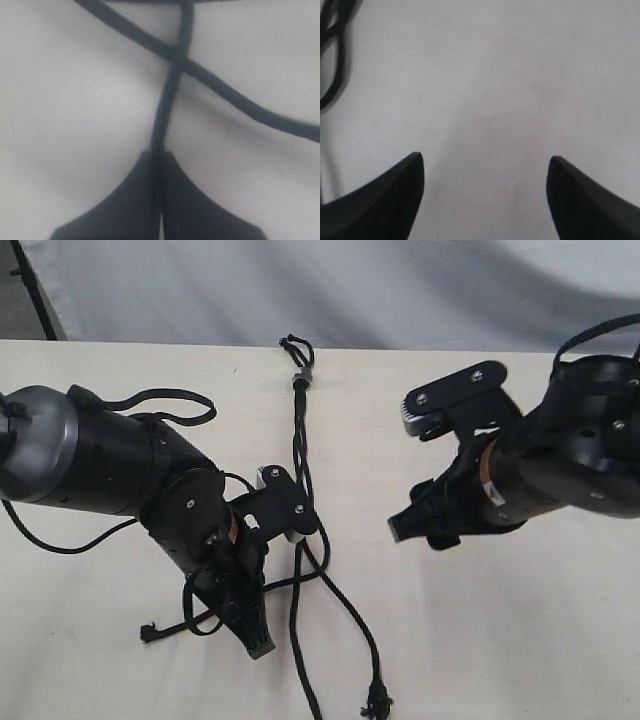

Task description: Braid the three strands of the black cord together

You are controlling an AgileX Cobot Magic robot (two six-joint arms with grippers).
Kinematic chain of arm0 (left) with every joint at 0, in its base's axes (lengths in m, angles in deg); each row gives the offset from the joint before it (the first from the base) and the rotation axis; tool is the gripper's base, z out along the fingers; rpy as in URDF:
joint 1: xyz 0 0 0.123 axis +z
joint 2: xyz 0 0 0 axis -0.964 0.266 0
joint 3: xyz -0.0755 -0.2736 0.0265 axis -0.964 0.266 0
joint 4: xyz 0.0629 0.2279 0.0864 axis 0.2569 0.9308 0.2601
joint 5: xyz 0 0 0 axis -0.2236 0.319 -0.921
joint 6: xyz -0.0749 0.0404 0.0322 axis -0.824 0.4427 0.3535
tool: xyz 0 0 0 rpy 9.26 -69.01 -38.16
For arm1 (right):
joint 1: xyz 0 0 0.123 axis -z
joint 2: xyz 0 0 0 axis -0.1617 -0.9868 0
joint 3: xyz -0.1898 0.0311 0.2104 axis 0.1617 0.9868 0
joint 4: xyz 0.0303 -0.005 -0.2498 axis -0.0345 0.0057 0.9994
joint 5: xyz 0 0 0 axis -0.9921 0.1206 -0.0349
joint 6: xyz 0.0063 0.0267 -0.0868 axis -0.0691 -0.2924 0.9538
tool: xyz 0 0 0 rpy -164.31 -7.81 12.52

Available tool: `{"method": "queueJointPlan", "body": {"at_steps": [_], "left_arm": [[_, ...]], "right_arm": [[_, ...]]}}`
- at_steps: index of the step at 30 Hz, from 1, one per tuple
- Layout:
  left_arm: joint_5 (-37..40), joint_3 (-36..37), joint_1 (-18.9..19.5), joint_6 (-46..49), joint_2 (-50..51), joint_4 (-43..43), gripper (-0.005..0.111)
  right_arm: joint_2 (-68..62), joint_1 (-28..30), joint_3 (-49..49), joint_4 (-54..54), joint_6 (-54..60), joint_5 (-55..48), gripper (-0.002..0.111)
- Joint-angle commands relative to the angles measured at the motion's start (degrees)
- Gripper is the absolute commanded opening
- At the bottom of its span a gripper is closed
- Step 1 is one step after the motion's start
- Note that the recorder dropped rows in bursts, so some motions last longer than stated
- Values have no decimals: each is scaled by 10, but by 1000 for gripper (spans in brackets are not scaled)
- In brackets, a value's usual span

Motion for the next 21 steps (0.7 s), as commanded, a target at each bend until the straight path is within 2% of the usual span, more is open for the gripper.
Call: {"method": "queueJointPlan", "body": {"at_steps": [1,4,9,10,15,21], "left_arm": [[-4,9,1,-5,6,-1,1],[2,9,1,-5,6,-1,1],[23,10,1,-20,6,-2,1],[25,10,1,-21,6,-2,1],[23,10,1,-26,6,-2,1],[20,10,1,-29,6,-2,1]], "right_arm": [[4,-82,2,-132,112,-30,56],[0,-137,2,-153,120,-29,45],[-20,-217,2,-161,66,1,27],[-29,-228,2,-155,47,2,28],[-106,-243,2,-147,5,42,50],[-144,-243,6,-148,12,76,52]]}}
